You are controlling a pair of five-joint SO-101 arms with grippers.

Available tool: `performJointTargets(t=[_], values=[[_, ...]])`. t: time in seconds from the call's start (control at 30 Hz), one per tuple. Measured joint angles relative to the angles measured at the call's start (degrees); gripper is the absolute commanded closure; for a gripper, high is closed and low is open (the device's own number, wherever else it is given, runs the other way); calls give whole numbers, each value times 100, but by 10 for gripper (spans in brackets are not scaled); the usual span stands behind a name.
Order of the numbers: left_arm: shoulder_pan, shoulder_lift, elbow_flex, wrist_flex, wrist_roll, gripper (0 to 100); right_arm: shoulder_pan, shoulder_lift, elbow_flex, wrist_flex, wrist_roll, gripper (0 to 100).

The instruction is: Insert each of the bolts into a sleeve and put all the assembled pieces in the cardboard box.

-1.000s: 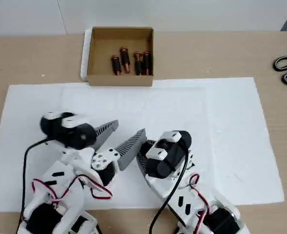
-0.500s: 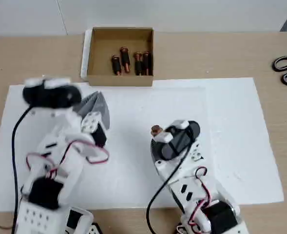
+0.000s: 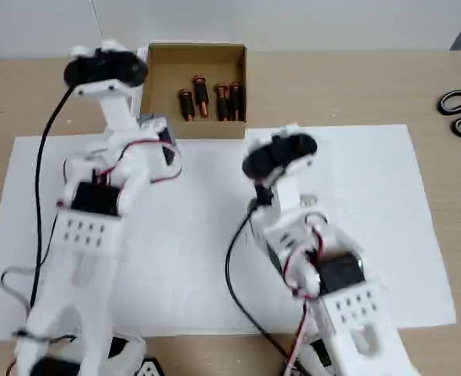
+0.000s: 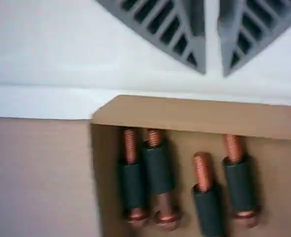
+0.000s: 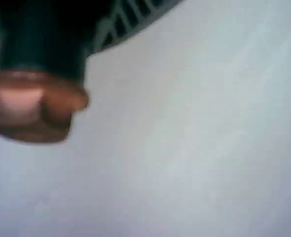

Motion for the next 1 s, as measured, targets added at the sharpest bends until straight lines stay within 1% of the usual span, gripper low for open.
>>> performJointTargets(t=[0.2,0.33,0.47,0.7,0.87,1.0], values=[[-88,958,-782,35,0,994,9,1741,-1213,-404,0,995],[-88,1275,-1196,343,0,994,26,2963,-2233,-571,0,995],[-88,1327,-1310,580,0,994,26,4123,-3402,-756,0,995],[-88,1327,-1310,633,0,994,26,5960,-5257,-818,0,995],[-26,1327,-1310,818,193,994,26,7165,-6593,-1020,0,995],[-26,1327,-1310,905,211,994,88,8097,-7499,-1240,0,995]])
